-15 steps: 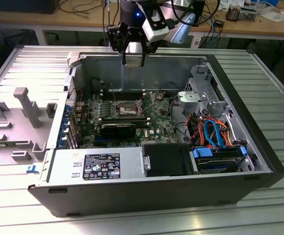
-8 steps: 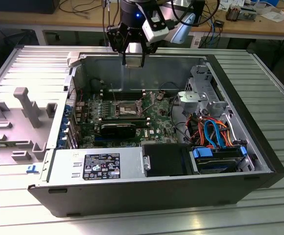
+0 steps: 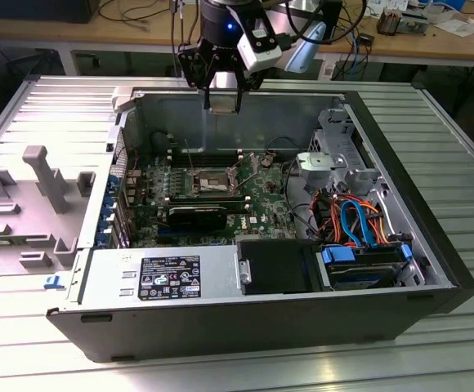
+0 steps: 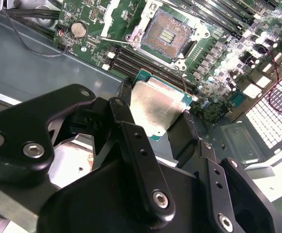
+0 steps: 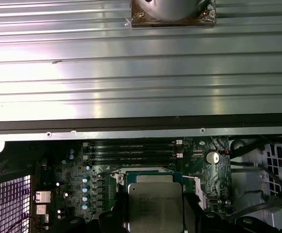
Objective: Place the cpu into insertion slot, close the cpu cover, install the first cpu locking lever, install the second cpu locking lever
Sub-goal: 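Place the cpu into insertion slot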
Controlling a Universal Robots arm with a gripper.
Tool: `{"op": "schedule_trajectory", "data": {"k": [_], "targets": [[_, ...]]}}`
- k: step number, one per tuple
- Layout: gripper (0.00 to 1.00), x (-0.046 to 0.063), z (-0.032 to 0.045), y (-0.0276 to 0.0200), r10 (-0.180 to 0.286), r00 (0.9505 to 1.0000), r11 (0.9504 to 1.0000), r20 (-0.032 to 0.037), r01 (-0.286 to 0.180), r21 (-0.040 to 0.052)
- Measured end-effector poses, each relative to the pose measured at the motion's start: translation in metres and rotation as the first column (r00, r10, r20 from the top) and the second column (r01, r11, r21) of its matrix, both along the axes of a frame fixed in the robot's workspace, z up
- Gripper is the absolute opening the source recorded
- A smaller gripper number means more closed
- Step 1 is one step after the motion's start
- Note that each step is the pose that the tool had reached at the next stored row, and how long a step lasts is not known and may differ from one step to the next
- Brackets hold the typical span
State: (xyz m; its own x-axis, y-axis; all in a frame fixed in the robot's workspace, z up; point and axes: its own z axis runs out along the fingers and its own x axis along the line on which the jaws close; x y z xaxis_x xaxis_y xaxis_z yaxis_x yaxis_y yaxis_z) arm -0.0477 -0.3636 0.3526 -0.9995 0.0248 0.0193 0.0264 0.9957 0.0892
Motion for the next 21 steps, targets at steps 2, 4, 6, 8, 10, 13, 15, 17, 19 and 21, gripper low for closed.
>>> {"op": "schedule_trajectory", "data": {"k": [2,4,6,8,10,13,15,17,19,21], "targets": [[0.55,0.0,-0.0003,-0.0001,0.0,1.0,1.0,0.0,0.0,0.0],[0.55,0.0,-0.0012,-0.0002,0.0,1.0,1.0,0.0001,0.0,-0.0002],[0.55,0.0,-0.0016,-0.0003,0.0,1.0,1.0,0.0,0.0,-0.0002],[0.55,0.0,-0.002,-0.0003,0.0,1.0,1.0,0.0,0.0,-0.0002],[0.55,0.0,-0.0026,-0.0003,0.0,1.0,1.0,0.0,0.0,-0.0002],[0.55,0.0,-0.0034,-0.0005,0.0,1.0,1.0,0.0,0.0,-0.0001],[0.55,-0.0001,-0.0038,-0.0005,0.0,1.0,1.0,0.0,0.0,-0.0003],[0.55,-0.0001,-0.0042,-0.0005,0.0,1.0,1.0,0.0,0.0,-0.0003],[0.55,-0.0001,-0.0048,-0.0005,0.0,1.0,1.0,0.0,0.0,-0.0002],[0.55,-0.0001,-0.0051,-0.0006,0.0,1.0,1.0,0.0,0.0,-0.0004]]}}
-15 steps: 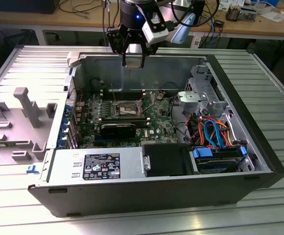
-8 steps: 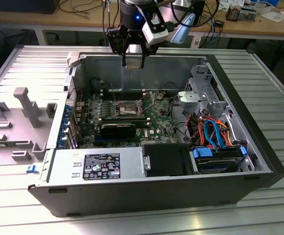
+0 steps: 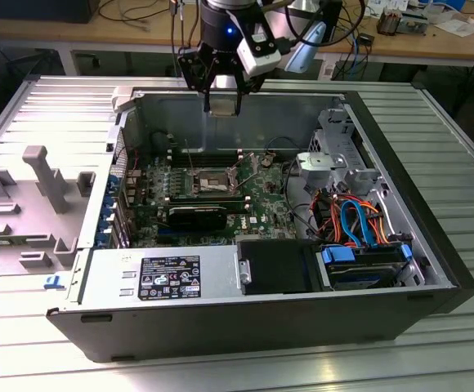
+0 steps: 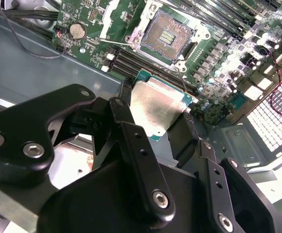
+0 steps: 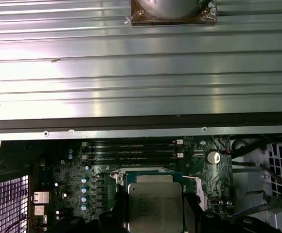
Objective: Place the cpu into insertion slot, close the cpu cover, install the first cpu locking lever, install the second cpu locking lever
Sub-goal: 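Place the cpu into insertion slot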
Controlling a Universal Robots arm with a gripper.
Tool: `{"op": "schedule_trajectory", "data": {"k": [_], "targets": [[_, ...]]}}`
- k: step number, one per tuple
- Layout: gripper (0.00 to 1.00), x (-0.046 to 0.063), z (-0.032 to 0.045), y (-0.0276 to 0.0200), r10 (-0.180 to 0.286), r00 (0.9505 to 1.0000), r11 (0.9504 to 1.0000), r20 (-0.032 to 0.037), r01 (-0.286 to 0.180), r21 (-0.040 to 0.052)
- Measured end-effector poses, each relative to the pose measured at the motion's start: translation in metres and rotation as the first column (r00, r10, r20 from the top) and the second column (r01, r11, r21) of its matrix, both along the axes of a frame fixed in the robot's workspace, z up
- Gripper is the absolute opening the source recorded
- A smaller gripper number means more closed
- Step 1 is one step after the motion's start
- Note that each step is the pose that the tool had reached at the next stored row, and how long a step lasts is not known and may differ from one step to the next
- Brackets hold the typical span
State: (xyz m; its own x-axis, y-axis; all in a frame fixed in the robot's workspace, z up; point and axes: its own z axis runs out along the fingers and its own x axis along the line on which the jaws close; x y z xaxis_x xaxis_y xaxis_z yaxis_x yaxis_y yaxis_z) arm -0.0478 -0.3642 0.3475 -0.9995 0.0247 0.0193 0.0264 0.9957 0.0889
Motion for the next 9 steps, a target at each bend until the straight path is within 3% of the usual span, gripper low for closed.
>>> {"op": "schedule_trajectory", "data": {"k": [9], "targets": [[0.55,-0.0001,-0.0017,0.0,0.0,1.0,1.0,0.0,0.0,-0.0007]]}}
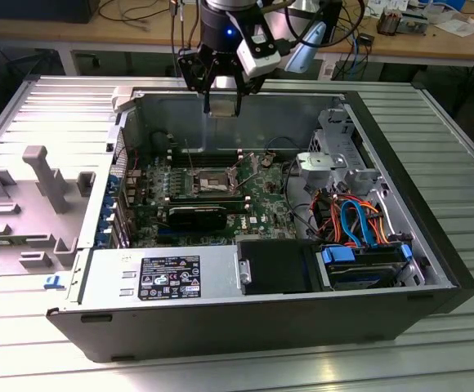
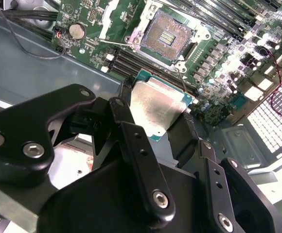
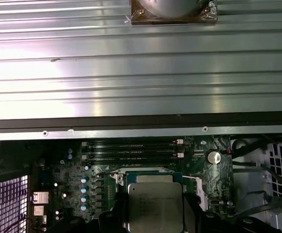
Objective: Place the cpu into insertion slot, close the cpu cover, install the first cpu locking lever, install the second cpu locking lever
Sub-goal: 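Place the cpu into insertion slot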
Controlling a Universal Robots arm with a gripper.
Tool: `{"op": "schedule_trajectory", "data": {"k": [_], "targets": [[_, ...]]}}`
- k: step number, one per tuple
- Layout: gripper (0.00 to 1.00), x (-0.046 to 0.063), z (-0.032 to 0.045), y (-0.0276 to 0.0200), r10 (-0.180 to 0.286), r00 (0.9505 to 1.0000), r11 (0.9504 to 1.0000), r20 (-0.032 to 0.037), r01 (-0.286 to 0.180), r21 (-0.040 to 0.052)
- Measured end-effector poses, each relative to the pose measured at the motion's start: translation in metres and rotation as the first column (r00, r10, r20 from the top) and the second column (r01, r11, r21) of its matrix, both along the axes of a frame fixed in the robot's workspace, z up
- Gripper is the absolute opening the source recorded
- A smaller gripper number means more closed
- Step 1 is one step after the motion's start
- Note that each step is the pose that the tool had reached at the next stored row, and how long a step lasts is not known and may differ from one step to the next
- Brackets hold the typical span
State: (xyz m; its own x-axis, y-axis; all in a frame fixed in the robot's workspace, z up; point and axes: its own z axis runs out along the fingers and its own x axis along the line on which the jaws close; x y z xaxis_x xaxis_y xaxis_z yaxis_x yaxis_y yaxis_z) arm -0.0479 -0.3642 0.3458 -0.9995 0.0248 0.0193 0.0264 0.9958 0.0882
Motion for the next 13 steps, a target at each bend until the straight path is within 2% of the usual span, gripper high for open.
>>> {"op": "schedule_trajectory", "data": {"k": [9,12,13], "targets": [[0.55,-0.0003,-0.004,-0.0003,0.0,1.0,1.0,0.0,0.0,-0.0025],[0.55,-0.0003,-0.0055,-0.0005,0.0,1.0,1.0,0.0001,0.0,-0.0058],[0.55,-0.0004,-0.0062,-0.0006,0.0,1.0,1.0,0.0,0.0,-0.0099]]}}
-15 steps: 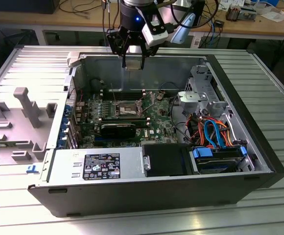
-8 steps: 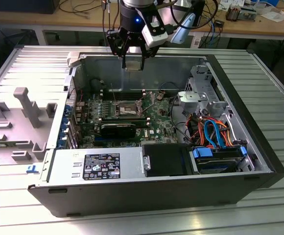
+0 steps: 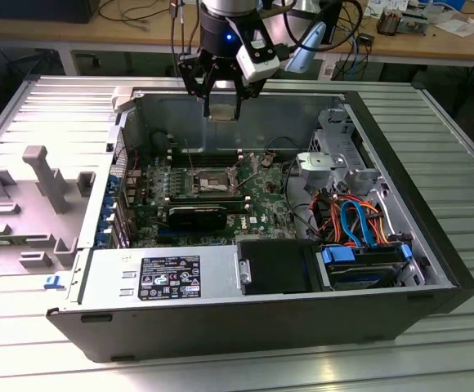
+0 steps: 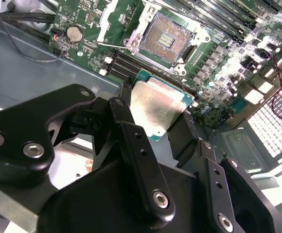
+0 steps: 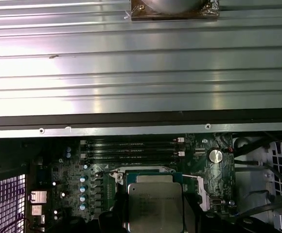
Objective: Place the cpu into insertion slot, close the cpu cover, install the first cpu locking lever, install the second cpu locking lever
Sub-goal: 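Place the cpu into insertion slot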
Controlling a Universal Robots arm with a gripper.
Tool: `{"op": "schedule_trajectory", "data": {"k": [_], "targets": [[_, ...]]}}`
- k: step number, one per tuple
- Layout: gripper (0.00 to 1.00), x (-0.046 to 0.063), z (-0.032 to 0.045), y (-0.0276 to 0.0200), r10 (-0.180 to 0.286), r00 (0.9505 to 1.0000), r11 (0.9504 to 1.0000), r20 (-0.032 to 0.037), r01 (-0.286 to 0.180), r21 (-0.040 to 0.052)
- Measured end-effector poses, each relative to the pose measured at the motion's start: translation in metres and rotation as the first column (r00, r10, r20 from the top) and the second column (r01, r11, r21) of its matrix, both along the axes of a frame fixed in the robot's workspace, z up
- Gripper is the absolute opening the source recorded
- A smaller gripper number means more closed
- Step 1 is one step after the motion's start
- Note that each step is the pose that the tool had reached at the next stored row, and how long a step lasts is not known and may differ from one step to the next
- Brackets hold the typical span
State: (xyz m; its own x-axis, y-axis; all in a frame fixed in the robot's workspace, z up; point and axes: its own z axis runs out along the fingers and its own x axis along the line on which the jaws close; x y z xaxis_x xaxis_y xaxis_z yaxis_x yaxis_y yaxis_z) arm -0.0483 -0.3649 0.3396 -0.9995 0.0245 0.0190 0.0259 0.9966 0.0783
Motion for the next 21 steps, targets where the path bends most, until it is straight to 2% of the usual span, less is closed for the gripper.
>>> {"op": "schedule_trajectory", "data": {"k": [2,6,21], "targets": [[0.55,0.0,-0.001,-0.0011,0.001,1.0,1.0,-0.0001,-0.001,-0.0039],[0.55,0.0,-0.0025,-0.0026,0.002,1.0,1.0,-0.0001,-0.002,-0.0043],[0.55,-0.0004,-0.0083,-0.0032,0.002,1.0,1.0,-0.0001,-0.002,-0.0042]]}}
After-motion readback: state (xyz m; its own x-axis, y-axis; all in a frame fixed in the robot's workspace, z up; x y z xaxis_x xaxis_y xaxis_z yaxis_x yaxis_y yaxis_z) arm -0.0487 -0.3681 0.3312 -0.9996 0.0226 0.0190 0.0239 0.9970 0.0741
